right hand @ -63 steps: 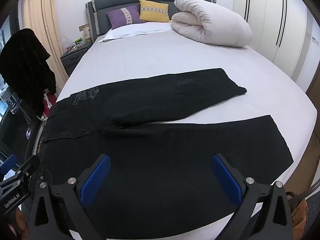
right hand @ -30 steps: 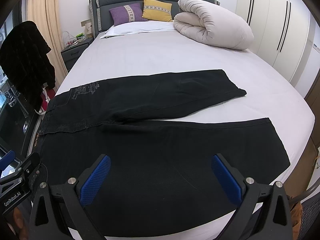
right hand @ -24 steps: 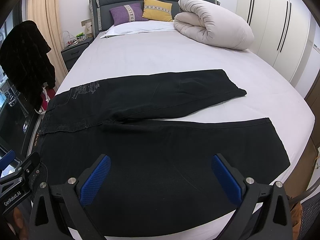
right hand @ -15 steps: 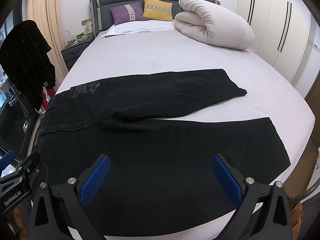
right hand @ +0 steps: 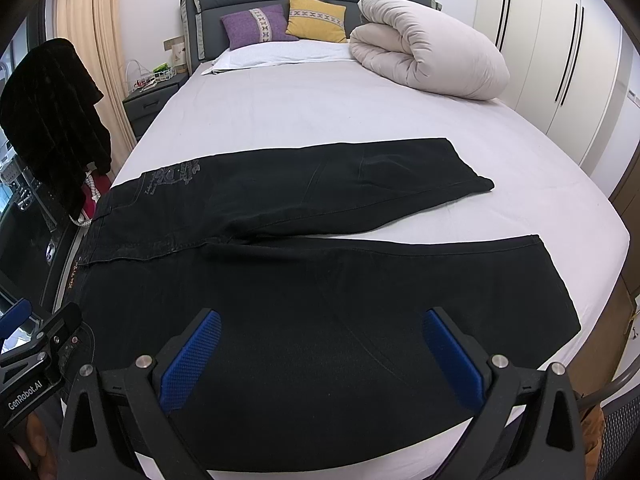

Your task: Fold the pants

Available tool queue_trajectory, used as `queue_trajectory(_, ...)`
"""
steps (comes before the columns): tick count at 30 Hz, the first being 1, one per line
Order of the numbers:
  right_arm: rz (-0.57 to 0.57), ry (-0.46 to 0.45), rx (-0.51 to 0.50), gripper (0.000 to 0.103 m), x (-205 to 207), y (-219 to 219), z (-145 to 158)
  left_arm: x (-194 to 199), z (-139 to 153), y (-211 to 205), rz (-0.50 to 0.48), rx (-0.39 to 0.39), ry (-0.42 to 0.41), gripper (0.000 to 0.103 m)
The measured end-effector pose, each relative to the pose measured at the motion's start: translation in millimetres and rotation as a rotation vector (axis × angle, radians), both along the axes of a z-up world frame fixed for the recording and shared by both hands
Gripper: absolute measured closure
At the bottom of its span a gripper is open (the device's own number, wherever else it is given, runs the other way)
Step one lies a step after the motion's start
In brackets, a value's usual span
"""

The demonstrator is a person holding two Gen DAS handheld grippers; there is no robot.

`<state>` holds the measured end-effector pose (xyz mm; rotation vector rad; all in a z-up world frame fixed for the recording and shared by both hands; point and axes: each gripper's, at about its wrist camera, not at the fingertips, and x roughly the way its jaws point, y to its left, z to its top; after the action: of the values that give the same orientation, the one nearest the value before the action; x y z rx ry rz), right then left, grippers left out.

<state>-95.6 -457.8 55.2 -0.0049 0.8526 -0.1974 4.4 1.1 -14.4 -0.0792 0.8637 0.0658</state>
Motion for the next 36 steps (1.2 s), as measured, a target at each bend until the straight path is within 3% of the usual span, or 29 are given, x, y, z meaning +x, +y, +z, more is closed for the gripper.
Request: queue_trajectory(36, 0.001, 0.003, -0.001, 0.0, -0.2, 2.1, -1.3, -0.1, -1.5, 0.6, 0.002, 0.002, 0.004, 0.0)
